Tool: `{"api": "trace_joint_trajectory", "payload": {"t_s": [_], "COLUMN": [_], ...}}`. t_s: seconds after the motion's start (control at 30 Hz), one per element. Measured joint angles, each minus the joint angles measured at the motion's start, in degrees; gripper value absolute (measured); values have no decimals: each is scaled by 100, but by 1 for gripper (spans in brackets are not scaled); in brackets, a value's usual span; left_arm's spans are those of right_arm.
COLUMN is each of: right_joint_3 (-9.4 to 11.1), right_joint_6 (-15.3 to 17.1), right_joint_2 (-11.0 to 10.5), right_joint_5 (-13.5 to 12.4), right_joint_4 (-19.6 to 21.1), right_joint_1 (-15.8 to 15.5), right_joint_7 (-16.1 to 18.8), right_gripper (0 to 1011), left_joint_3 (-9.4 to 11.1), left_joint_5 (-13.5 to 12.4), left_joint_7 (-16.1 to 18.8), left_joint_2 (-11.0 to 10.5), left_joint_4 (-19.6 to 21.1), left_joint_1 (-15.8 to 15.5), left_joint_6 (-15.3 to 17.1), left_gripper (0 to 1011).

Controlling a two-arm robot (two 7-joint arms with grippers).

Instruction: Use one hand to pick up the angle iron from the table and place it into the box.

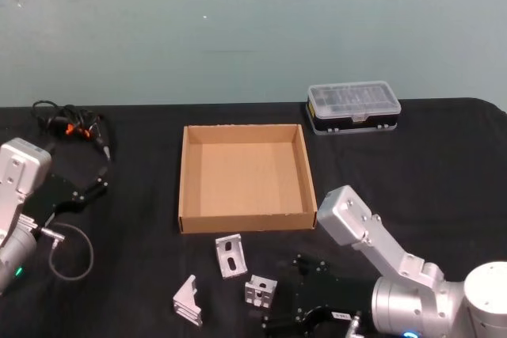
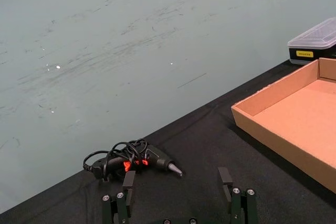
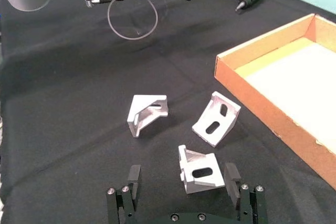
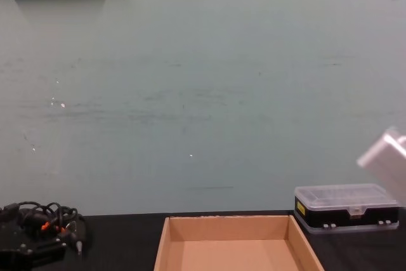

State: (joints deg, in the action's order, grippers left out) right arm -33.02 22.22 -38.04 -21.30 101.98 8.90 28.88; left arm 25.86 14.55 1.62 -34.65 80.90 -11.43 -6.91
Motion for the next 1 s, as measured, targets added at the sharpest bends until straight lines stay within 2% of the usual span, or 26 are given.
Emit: {"api": "trace_joint_trajectory", "payload": {"t_s": [0.37,1.0], "right_joint_3": [-119,-163], "right_joint_6": [233,218], "right_joint_2": [249,644], "right_joint_5": [240,469], "right_joint_4": [-207,-576], "right_joint_1": [148,224], "right_joint_7": [-74,-95], "right_gripper": [1003,1003], "left_joint_3": [0,0], "left_joint_5": [0,0], "left_joint_7": [0,0], "left_joint_2": [0,0], "left_joint_4": [0,0], "left_joint_1": [0,0], "left_joint_6": [0,0], "left_gripper": [1000,1000]}}
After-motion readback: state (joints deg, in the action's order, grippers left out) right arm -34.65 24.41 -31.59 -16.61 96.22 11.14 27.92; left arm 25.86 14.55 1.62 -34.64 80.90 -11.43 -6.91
